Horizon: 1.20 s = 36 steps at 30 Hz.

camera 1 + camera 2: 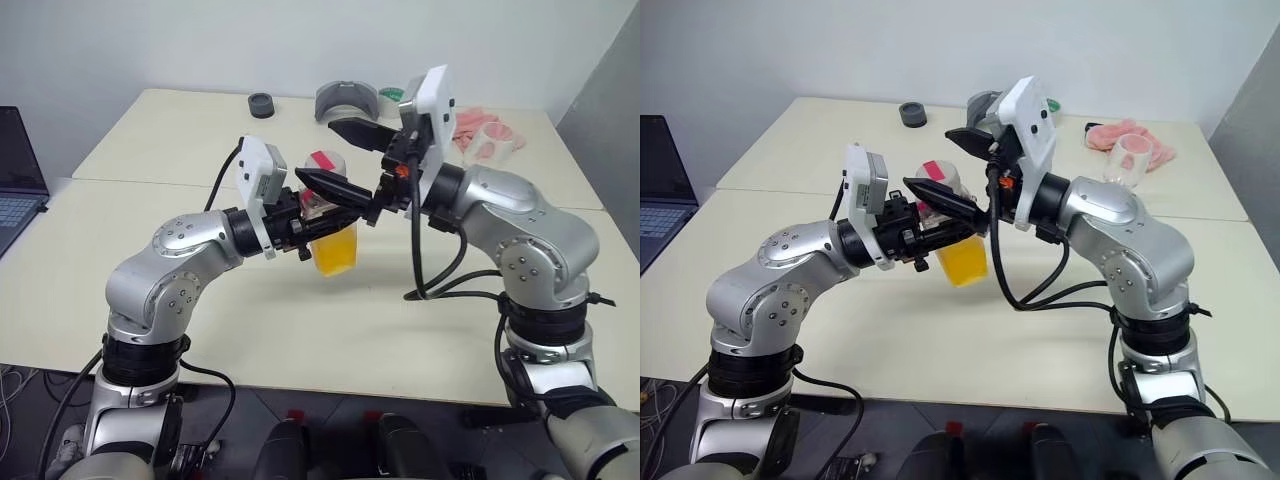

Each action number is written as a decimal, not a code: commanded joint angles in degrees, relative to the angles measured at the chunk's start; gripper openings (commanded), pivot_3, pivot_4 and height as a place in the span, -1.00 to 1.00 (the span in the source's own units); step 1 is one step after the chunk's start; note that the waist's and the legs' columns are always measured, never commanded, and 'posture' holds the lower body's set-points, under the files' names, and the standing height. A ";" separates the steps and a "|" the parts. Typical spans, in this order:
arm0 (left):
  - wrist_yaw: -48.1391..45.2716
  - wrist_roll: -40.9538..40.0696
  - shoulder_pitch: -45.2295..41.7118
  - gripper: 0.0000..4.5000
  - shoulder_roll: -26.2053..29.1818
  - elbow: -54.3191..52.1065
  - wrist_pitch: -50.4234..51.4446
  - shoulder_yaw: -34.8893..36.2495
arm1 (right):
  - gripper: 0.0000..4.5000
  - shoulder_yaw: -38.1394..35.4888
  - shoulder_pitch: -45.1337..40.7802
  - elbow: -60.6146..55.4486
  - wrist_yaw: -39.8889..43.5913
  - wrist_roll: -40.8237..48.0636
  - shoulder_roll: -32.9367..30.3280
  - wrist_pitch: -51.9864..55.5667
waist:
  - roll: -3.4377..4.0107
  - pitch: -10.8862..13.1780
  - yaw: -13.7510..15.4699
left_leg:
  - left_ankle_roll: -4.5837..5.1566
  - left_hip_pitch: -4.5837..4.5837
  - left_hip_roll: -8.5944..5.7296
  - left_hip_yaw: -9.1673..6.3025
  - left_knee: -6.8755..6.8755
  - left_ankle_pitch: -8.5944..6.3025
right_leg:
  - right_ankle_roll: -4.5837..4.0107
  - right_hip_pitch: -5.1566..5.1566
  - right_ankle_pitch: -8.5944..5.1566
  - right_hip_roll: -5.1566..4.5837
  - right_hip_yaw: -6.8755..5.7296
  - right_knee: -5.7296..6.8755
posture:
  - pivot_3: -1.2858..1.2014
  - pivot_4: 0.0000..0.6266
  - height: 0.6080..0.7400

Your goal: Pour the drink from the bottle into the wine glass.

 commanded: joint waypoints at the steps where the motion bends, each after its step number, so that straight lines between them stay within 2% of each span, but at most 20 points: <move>1: -0.97 -0.42 -1.18 -0.21 0.38 -1.79 -1.47 0.69 | 0.99 -4.14 -0.90 0.44 1.17 1.01 -3.37 -0.04 | 0.00 0.00 0.01 | 0.00 0.00 0.00 0.00 0.00 0.00 | 0.00 0.00 0.00 0.00 0.00 0.00 | 0.03 -0.52 1.00; 12: -1.15 0.72 -1.92 -0.21 0.02 -0.51 -2.36 0.75 | 0.99 -6.27 -2.35 2.27 5.89 8.31 -6.96 1.41 | 0.00 0.00 -0.06 | 0.01 0.00 0.02 0.02 -0.01 0.00 | 0.00 0.00 0.00 0.02 0.03 -0.01 | 0.03 -0.52 1.00; 20: -1.32 1.03 -1.75 -0.21 0.02 -0.48 -2.68 0.75 | 0.99 -5.11 -3.18 3.13 7.08 10.76 -4.34 1.07 | 0.00 0.00 -0.05 | 0.01 0.00 0.02 0.01 0.00 0.00 | 0.00 0.00 0.00 0.03 0.02 0.00 | 0.03 -0.52 1.00; 34: -0.94 1.02 -1.54 -0.21 0.03 -0.93 -2.56 0.92 | 0.99 -1.04 -3.30 5.26 6.27 6.23 0.11 -2.79 | 0.00 0.00 0.01 | 0.00 0.00 0.02 0.00 0.00 0.00 | 0.00 0.00 0.00 0.02 0.01 0.00 | 0.03 -0.52 1.00; 36: -0.88 1.05 -1.52 -0.21 0.00 -0.97 -2.60 0.91 | 0.74 -0.81 -3.31 6.13 6.56 5.43 0.51 -3.72 | 0.00 0.00 0.01 | 0.00 0.00 0.01 0.01 0.00 0.00 | 0.00 0.00 0.00 0.02 0.01 0.00 | 0.03 -0.52 1.00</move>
